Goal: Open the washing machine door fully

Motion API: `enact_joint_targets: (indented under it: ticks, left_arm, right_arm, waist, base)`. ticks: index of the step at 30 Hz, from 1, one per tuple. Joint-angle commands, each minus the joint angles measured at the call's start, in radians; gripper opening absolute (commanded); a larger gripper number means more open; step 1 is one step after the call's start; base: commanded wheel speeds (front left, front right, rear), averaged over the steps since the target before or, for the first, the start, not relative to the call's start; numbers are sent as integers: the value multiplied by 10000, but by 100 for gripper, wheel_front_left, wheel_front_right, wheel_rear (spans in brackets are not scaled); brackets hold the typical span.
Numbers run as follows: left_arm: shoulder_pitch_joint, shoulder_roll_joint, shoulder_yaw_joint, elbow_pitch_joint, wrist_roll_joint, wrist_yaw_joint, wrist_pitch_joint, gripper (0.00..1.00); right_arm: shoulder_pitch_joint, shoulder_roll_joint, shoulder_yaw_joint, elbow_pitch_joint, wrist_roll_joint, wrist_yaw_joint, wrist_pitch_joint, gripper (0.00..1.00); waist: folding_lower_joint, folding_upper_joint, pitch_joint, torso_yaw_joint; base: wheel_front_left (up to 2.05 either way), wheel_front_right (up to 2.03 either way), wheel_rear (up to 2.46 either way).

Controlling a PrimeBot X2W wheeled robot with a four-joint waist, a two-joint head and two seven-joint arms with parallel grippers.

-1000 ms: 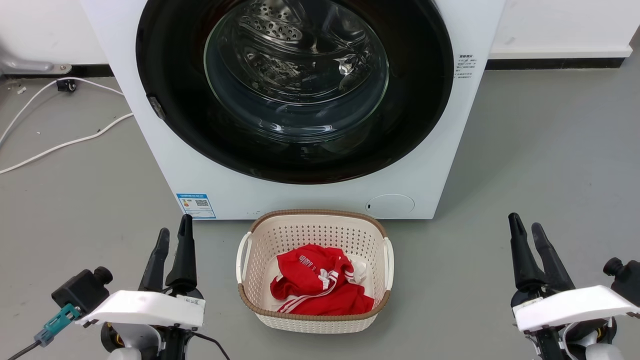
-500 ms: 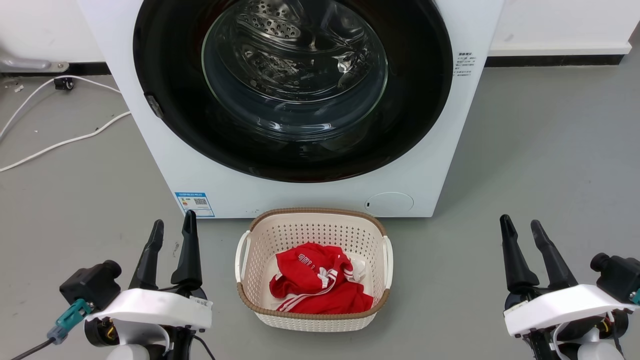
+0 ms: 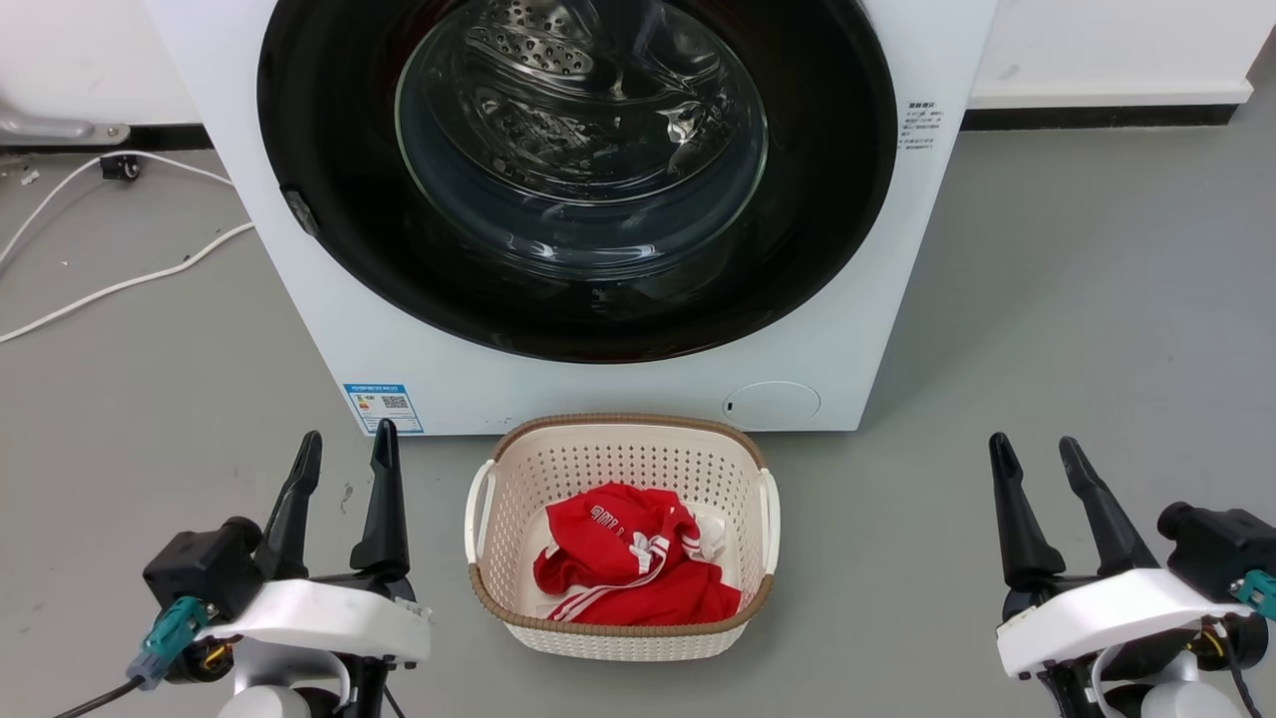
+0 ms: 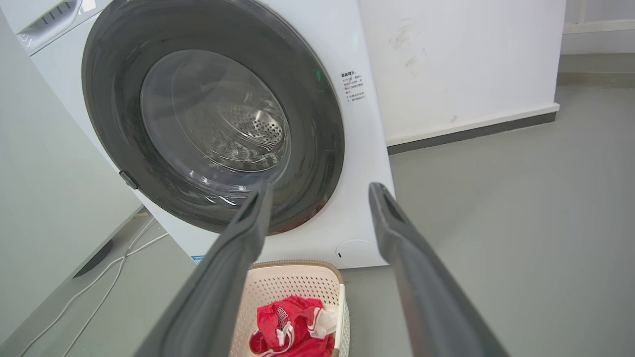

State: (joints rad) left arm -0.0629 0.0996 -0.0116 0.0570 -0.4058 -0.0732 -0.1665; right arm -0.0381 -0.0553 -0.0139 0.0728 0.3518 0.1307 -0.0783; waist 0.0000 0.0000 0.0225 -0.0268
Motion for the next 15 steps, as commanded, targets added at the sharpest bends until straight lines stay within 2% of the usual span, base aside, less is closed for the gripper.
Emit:
enact_joint_targets:
  ticks: [1, 15]
  left_arm:
    - [42, 83, -23, -111, 260, 60, -97, 100]
    - [236, 119, -149, -200, 1507, 363, -418, 100]
  right_arm:
    - [17, 21, 8, -130, -248, 0, -47, 100]
    - [130, 37, 102, -293, -1456, -1, -228, 100]
  waist:
    - [0, 0, 3, -3]
    - [0, 0, -62, -8]
  base:
    - [0, 0, 0]
    - [0, 0, 0]
